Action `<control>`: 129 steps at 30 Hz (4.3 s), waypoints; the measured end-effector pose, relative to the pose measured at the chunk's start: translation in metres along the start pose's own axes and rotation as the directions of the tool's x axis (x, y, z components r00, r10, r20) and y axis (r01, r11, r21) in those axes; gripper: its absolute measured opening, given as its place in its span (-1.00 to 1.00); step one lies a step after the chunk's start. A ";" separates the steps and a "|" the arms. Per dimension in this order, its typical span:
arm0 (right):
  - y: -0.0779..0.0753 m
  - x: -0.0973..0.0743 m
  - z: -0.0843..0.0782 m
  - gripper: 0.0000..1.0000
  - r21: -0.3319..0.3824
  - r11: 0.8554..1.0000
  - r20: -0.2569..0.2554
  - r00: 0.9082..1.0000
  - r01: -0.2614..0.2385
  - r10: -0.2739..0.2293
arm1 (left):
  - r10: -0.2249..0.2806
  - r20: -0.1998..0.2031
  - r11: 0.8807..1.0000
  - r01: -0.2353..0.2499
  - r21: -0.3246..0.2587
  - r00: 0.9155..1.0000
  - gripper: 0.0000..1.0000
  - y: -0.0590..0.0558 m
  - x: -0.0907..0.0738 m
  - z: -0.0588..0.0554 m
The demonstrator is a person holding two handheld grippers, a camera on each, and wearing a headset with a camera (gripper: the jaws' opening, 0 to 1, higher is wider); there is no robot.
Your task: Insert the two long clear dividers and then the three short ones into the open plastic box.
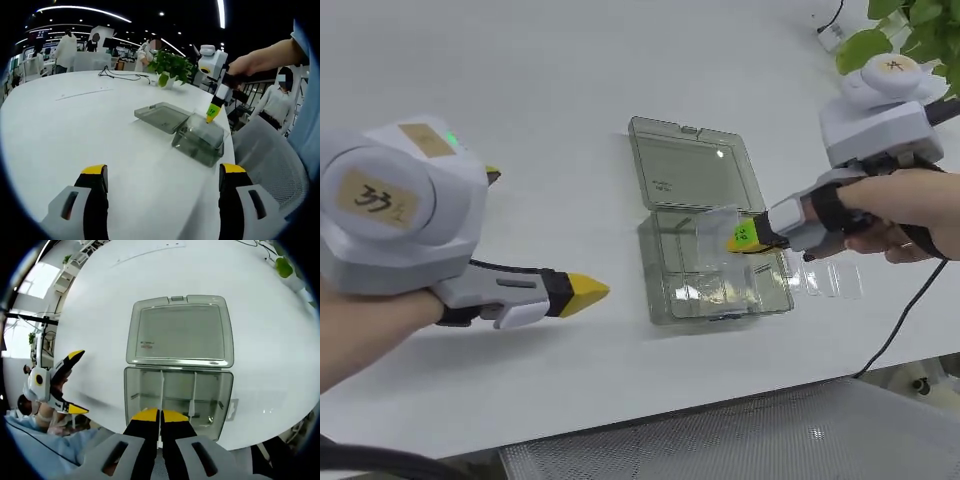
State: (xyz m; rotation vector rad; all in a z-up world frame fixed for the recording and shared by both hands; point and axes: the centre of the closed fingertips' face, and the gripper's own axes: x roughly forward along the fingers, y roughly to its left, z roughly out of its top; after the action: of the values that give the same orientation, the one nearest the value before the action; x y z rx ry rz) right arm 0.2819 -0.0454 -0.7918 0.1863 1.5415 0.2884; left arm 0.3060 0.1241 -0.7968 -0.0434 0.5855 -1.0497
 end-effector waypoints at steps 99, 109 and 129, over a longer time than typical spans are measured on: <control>0.004 0.028 0.002 -0.96 -0.088 0.994 -0.092 0.993 0.062 -0.070 | 0.008 0.004 0.999 -0.008 -0.036 1.000 0.83 0.007 0.001 -0.007; 0.004 0.029 0.003 -0.95 -0.110 0.992 -0.079 0.994 0.067 -0.076 | 0.004 0.007 1.000 -0.004 -0.021 1.000 0.83 0.004 0.000 -0.003; 0.026 0.023 0.014 0.01 -0.249 0.968 0.060 0.998 -0.021 0.037 | 0.002 0.003 1.000 -0.002 -0.005 1.000 0.83 -0.001 -0.003 0.002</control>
State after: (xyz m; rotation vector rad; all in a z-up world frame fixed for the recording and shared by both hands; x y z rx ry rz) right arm 0.2940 -0.0132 -0.8059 0.0201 1.4259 0.4907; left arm 0.3047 0.1254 -0.7935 -0.0487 0.5848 -1.0463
